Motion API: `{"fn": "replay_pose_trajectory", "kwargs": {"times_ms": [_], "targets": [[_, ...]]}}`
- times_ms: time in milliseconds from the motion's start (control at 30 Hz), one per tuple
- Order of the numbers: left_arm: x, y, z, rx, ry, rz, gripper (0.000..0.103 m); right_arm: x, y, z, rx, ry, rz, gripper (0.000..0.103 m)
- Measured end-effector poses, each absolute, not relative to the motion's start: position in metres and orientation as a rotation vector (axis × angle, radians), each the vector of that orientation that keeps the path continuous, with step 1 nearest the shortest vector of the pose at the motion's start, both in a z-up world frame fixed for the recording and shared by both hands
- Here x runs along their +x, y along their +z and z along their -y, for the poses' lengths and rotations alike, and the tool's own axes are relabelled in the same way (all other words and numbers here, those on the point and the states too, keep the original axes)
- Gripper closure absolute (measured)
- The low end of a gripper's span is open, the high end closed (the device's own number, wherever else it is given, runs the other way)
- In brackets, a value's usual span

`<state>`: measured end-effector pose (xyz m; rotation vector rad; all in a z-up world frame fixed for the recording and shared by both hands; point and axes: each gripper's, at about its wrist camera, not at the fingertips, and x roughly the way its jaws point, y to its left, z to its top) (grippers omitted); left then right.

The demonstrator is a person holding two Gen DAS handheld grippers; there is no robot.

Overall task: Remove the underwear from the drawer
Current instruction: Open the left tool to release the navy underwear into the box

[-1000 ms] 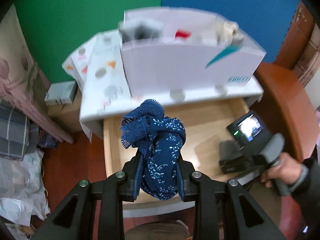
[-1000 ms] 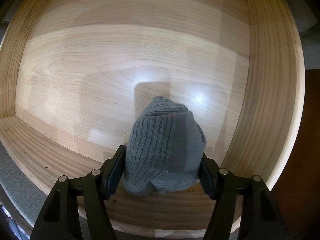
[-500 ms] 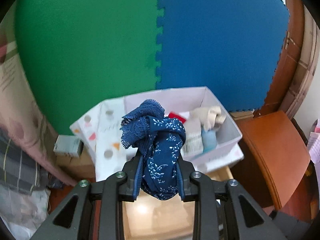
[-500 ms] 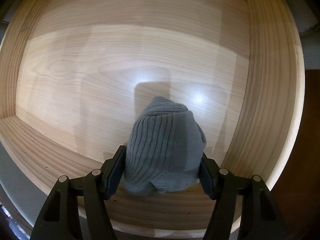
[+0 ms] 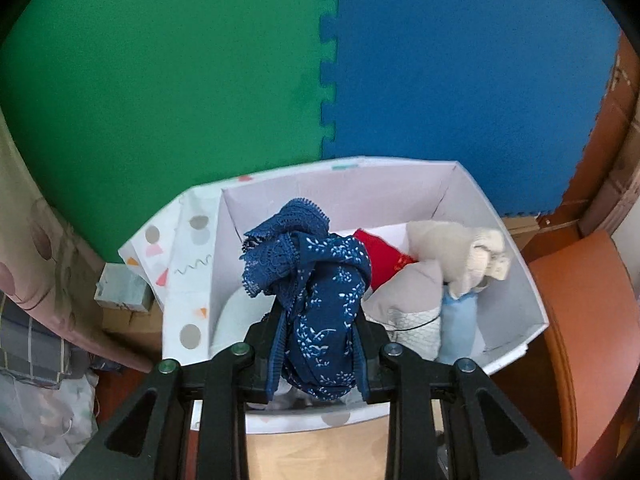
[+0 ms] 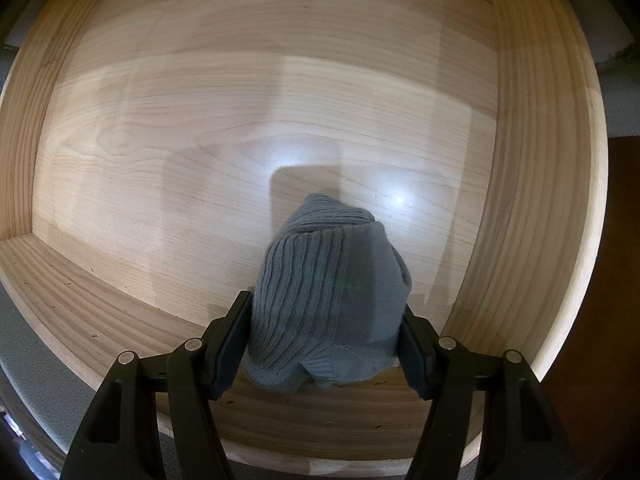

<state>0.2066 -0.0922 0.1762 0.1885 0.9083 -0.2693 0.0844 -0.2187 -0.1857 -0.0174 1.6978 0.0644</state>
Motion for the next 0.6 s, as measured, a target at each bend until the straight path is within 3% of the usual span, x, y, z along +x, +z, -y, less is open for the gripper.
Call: {"fn": "replay_pose_trajectory", "kwargs": {"times_ms": [400,600], "targets": [[0.227,0.142,0.102,0.226,-0.206,-0.997,0.066,0.083,-0.186,0.220,-0.018,0.067,-1.696,0.040],[0.225,0.146,0.106,0.246,-0.224,-0.992,0.056,0.082,-0.186,0.220,-0.018,0.067,-1.696,0.040]]}}
